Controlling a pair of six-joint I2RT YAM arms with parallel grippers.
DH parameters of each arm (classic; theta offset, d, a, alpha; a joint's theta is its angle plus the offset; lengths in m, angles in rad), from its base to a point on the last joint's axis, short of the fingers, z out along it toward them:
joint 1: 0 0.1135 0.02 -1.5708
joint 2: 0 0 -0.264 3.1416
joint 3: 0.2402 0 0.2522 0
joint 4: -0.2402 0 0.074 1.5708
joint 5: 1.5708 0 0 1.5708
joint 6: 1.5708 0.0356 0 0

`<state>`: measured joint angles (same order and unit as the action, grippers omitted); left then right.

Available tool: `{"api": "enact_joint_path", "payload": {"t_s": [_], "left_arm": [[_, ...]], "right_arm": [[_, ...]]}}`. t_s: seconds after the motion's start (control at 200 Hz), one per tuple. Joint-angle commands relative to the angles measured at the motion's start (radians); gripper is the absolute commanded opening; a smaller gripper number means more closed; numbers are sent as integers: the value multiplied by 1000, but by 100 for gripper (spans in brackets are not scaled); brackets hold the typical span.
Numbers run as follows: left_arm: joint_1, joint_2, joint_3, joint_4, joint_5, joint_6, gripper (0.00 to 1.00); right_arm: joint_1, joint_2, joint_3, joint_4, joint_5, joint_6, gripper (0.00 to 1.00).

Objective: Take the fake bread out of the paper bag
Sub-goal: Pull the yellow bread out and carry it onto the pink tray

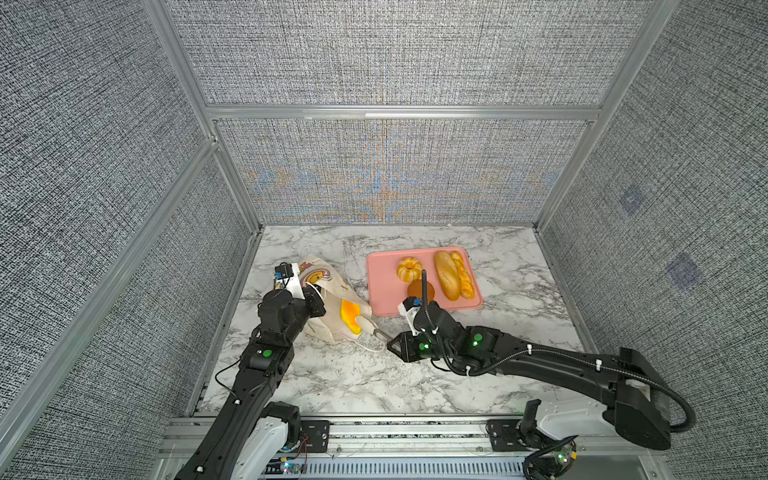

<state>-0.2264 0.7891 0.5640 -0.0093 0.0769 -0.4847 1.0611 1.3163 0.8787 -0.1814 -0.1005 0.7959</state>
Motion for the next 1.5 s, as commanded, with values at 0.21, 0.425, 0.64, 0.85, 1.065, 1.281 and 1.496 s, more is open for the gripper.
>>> {"api": "enact_joint_path", "payload": {"t_s": [0.21, 0.425, 0.64, 0.85, 1.065, 1.281, 1.496], "left_arm": [[2, 86, 55, 21, -143, -85, 0], [1, 103, 68, 36, -173, -81, 0], [2, 50, 24, 45, -94, -52, 0], [1, -52, -25, 11, -66, -27, 0], [2, -151, -48, -47, -77, 15, 0], [2, -197, -88, -81, -77, 32, 0], [2, -217, -108, -99, -75, 56, 0]], "right_arm": [[72, -141, -67, -93, -24, 30, 0], [97, -263, -79, -201, 34, 39, 0], [-34, -346, -9, -316, 130, -17, 0], [-233, -143, 136, -401, 107, -126, 0], [-305, 132, 308, -413, 67, -218, 0], [-315, 328, 423, -448, 81, -250, 0], [-332, 382, 463, -475, 86, -256, 17]]}}
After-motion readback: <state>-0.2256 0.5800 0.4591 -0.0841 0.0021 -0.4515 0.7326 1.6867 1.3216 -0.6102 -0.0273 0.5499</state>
